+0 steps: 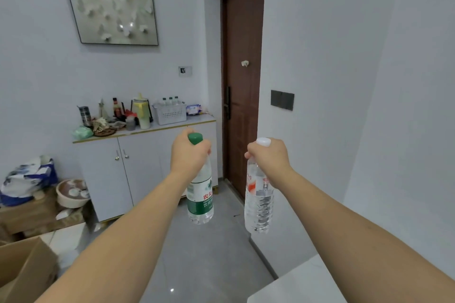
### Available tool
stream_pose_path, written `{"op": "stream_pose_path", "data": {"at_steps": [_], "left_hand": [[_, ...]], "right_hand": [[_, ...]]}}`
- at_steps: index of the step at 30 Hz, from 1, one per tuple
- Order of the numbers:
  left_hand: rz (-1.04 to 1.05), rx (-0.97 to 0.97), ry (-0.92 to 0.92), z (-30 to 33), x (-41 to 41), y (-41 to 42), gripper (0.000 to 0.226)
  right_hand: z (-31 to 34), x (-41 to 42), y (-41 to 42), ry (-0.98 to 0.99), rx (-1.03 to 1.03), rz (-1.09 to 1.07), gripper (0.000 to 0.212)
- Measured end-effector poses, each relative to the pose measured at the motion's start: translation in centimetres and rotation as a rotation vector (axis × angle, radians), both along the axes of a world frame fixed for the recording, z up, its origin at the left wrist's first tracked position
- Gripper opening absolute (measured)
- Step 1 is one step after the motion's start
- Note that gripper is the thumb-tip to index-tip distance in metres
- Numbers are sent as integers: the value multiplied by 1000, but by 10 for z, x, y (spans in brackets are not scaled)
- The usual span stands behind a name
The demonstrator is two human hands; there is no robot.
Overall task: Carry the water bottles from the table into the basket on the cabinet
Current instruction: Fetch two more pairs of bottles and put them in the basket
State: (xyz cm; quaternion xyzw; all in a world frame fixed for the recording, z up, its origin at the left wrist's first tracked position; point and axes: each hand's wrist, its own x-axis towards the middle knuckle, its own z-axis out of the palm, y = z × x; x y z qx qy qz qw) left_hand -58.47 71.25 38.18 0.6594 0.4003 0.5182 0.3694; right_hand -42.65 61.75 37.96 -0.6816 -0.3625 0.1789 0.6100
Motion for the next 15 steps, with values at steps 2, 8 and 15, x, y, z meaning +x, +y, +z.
{"op": "stream_pose_path", "data": {"at_steps": [2,8,15], "left_hand": [[4,7,0,0,-7,17,25],[-6,-14,-16,-3,-8,66,20],[-13,-32,7,-18,15,151,21]], "right_hand": [[2,-5,16,-16,1,4,18],[0,-11,69,-32,-9,-4,18],[-8,8,161,-1,-40,44,28]]}}
